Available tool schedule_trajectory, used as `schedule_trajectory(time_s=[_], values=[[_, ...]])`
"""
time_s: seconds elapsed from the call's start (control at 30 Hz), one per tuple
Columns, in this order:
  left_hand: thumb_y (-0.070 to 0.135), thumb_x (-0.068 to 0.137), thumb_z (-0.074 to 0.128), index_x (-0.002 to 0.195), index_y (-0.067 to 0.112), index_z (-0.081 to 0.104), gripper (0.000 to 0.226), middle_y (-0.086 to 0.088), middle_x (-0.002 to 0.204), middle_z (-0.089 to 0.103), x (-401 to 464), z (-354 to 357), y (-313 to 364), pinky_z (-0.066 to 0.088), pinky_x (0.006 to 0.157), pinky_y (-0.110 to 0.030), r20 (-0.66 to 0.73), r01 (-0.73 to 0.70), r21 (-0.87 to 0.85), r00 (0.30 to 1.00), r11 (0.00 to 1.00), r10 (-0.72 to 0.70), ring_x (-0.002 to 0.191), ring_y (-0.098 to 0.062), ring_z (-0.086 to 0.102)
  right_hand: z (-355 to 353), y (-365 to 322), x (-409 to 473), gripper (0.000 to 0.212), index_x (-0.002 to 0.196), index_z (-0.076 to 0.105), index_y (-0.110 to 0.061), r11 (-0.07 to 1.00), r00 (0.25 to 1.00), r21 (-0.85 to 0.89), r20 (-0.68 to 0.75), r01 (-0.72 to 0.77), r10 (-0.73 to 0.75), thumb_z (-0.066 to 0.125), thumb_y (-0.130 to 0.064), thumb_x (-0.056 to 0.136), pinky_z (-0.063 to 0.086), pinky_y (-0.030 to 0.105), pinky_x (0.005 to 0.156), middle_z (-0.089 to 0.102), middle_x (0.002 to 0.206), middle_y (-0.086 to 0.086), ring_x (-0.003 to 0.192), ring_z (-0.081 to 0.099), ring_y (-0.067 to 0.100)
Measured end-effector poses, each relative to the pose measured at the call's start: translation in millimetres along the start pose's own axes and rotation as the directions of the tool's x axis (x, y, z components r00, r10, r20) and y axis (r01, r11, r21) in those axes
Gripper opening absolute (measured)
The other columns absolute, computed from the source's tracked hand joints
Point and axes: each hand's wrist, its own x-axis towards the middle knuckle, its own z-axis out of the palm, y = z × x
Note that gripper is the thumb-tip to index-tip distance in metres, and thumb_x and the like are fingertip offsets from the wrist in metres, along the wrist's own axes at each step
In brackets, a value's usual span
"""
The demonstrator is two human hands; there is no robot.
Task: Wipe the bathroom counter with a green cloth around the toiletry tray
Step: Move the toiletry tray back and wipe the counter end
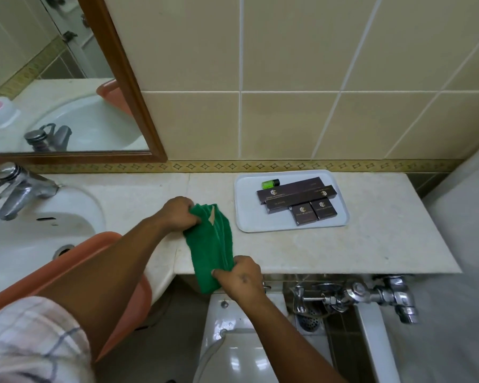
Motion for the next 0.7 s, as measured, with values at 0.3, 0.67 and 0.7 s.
schedule_trajectory(time_s=[0.3,0.67,0.7], values=[[-0.008,0.073,0.072,0.102,-0.010,0.069,0.029,-0.029,0.097,0.074,-78.6,67.1,35.9,0.063,0.064,-0.035,0.402,0.409,-0.708,0.904,0.576,-0.148,0.077,-0.035,0.075,-144.3,61.0,0.2,0.015,0.078,0.066,-0.023,0.969,0.986,0.209,-0.064,-0.136,0.152,0.080,-0.025,0.074,0.051,0.017,0.048,0.071,0.077,-0.006,0.064,0.068,0.005],[-0.015,0.078,0.072,0.108,-0.004,0.063,0.033,-0.022,0.103,0.075,-155.2,243.8,276.4,0.063,0.063,-0.030,0.568,0.564,-0.813,0.823,-0.144,0.009,0.090,-0.032,0.074,-363.4,88.0,53.3,0.027,0.106,0.073,-0.010,0.929,0.967,-0.324,-0.232,-0.178,0.105,0.073,-0.009,0.080,0.055,0.036,0.085,0.068,0.110,0.012,0.101,0.063,0.028],[-0.013,0.078,0.072,0.108,-0.002,0.064,0.033,-0.020,0.104,0.075,-151.8,246.7,290.6,0.062,0.064,-0.029,0.556,0.549,-0.820,0.831,-0.164,0.002,0.092,-0.031,0.074,-370.8,81.4,61.3,0.027,0.108,0.073,-0.011,0.919,0.970,-0.359,-0.229,-0.164,0.084,0.072,-0.008,0.081,0.055,0.036,0.085,0.068,0.112,0.011,0.101,0.062,0.027]])
